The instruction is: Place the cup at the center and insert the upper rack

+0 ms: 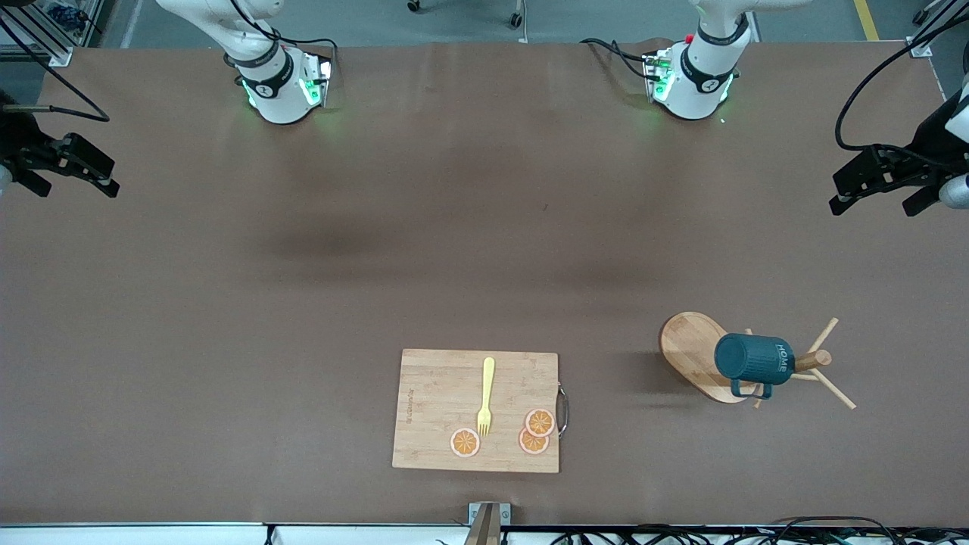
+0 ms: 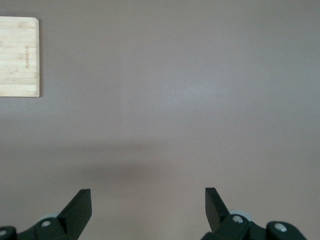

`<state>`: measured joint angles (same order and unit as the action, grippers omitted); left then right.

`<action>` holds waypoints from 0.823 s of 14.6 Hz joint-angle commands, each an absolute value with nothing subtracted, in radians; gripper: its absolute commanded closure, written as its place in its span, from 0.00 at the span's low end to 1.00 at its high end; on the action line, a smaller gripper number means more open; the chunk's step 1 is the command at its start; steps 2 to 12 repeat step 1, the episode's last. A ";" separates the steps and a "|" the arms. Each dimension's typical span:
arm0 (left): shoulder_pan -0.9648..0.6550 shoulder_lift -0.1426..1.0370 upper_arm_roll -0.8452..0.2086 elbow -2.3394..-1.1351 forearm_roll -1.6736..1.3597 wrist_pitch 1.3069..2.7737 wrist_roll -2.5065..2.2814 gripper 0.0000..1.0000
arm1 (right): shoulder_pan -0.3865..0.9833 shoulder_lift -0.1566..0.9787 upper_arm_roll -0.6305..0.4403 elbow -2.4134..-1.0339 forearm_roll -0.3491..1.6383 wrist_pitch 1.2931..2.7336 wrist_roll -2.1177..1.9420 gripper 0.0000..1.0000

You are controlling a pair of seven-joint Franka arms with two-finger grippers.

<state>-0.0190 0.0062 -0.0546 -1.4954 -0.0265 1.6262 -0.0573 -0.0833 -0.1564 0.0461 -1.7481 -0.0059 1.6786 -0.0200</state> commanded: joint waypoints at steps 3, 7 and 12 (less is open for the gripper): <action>-0.009 -0.003 -0.063 -1.503 -0.034 1.623 -0.031 0.00 | -0.095 -0.158 0.055 -1.746 -0.018 1.678 -0.018 0.00; -0.009 -0.003 -0.063 -1.503 -0.034 1.623 -0.031 0.00 | -0.095 -0.158 0.055 -1.746 -0.018 1.678 -0.018 0.00; -0.009 -0.003 -0.063 -1.503 -0.034 1.623 -0.031 0.00 | -0.095 -0.158 0.055 -1.746 -0.018 1.678 -0.018 0.00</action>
